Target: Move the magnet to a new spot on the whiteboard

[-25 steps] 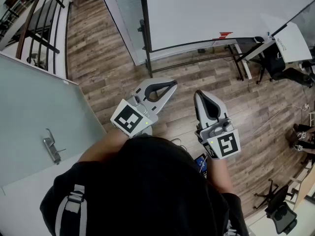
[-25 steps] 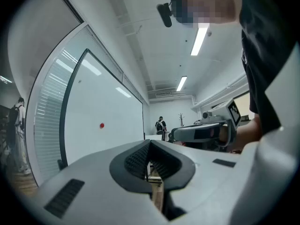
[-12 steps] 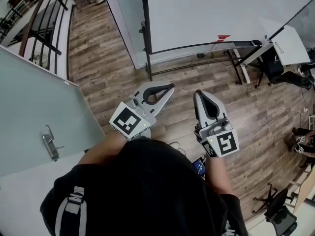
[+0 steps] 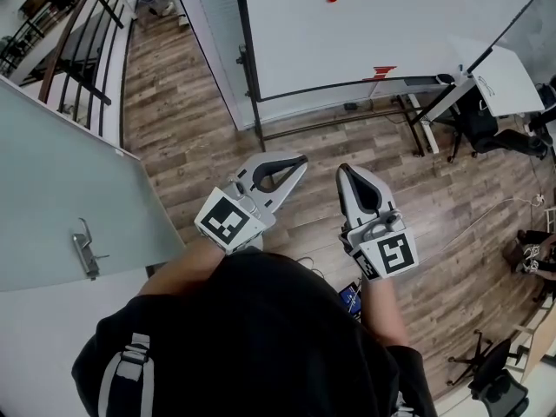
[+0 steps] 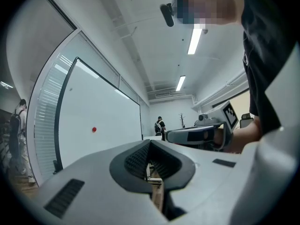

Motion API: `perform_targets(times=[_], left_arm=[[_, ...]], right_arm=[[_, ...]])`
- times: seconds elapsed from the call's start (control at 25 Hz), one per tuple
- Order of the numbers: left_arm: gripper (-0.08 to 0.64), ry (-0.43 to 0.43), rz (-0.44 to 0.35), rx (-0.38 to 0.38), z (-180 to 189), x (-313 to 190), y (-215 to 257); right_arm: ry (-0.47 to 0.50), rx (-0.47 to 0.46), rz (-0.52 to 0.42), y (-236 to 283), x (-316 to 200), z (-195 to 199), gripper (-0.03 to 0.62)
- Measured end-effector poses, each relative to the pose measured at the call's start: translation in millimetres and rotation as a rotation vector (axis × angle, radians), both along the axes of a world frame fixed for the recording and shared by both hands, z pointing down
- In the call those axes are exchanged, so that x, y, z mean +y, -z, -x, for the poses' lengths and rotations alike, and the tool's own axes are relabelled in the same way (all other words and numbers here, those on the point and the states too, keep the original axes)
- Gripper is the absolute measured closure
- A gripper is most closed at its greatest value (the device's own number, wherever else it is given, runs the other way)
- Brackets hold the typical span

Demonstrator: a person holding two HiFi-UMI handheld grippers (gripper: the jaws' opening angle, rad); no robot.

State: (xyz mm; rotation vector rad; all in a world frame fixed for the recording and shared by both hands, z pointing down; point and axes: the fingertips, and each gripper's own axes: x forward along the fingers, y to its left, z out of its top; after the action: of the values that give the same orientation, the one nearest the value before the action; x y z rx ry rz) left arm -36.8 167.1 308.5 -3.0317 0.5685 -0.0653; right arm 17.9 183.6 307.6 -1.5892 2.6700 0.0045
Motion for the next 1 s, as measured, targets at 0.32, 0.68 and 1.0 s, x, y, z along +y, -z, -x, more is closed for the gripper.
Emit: perform_targets(times=[0.32, 0.68, 1.0], left_arm=[[0.555, 0.042, 0.001, 0.013, -33, 32, 1], [0.555, 0.070, 0.009, -0.007, -55, 37, -8], [0.555, 0.073, 0.004, -0.001, -64, -7, -14]], right_arm=[[0.086, -0.042, 0.009, -3, 33, -28, 0.597], [0.137, -0.034, 0.022, -13, 38, -44, 0.595], [0.120, -0.003, 0.029, -18, 1, -57, 0.595]])
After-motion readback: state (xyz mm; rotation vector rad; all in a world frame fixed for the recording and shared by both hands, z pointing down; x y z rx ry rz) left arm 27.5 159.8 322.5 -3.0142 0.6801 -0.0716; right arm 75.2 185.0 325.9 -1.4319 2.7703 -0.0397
